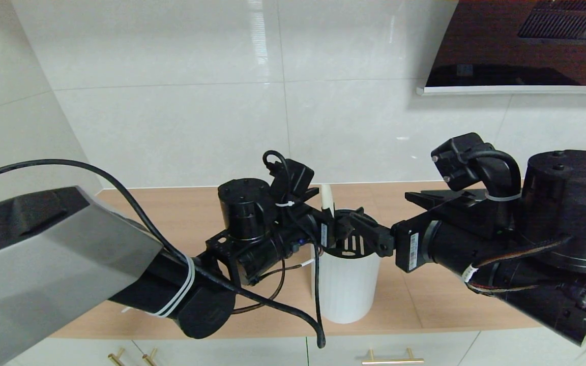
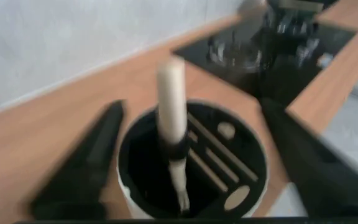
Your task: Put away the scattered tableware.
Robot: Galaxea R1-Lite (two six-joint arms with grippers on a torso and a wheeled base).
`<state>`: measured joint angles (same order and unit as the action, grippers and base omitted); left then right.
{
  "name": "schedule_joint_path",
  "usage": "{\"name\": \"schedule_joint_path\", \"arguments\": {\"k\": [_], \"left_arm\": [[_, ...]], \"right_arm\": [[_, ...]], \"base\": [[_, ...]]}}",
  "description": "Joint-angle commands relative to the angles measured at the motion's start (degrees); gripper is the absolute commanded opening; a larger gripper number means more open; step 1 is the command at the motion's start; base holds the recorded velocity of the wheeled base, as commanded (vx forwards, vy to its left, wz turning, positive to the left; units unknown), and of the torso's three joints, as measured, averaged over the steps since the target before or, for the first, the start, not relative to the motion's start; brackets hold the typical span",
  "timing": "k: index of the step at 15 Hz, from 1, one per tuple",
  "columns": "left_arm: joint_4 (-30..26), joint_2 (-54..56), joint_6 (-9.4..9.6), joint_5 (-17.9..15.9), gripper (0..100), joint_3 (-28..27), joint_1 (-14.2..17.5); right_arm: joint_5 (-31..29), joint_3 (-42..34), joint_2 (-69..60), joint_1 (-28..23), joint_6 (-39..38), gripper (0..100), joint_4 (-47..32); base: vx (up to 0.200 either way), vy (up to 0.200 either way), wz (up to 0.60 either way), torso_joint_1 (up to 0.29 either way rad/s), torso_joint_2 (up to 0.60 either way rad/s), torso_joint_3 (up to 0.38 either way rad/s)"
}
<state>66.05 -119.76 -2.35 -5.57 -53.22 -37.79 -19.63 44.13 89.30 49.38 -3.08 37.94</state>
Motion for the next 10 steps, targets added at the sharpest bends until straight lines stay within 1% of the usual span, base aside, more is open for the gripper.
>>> {"name": "schedule_joint_path", "arguments": {"k": [1,3,5,6,7,8,9,10], "left_arm": [[0.2,0.1,-0.02,0.0,100,0.1,0.0],[0.7,0.7,-0.20,0.4,100,0.1,0.0],[5.9,3.8,-0.46,3.6,100,0.4,0.0],[8.7,6.6,-0.46,6.7,100,2.0,0.0],[10.4,10.1,-0.28,8.6,100,3.7,0.2],[10.3,14.1,-0.11,8.9,100,5.4,0.2],[10.3,18.7,0.16,9.8,100,8.4,0.3],[10.3,20.6,0.16,10.6,100,9.6,0.3]], "right_arm": [[0.0,0.0,0.0,0.0,0.0,100,0.0],[0.0,0.0,-0.1,0.0,0.0,100,0.1],[-0.1,-0.2,-1.1,-2.5,0.0,100,0.3],[-0.1,-0.9,-3.5,-3.8,0.1,100,0.2],[0.0,-1.0,-6.5,-5.0,0.1,100,-0.1],[-0.1,-1.8,-9.0,-6.3,0.1,100,-0.1],[-0.5,-3.6,-11.9,-7.5,0.2,100,0.2],[-0.5,-4.3,-13.2,-7.7,0.1,100,0.2]], "base": [[0.000,0.000,0.00,0.000,0.00,0.000],[0.000,0.000,0.00,0.000,0.00,0.000],[0.000,0.000,0.00,0.000,0.00,0.000],[0.000,0.000,0.00,0.000,0.00,0.000],[0.000,0.000,0.00,0.000,0.00,0.000],[0.000,0.000,0.00,0.000,0.00,0.000],[0.000,0.000,0.00,0.000,0.00,0.000],[0.000,0.000,0.00,0.000,0.00,0.000]]}}
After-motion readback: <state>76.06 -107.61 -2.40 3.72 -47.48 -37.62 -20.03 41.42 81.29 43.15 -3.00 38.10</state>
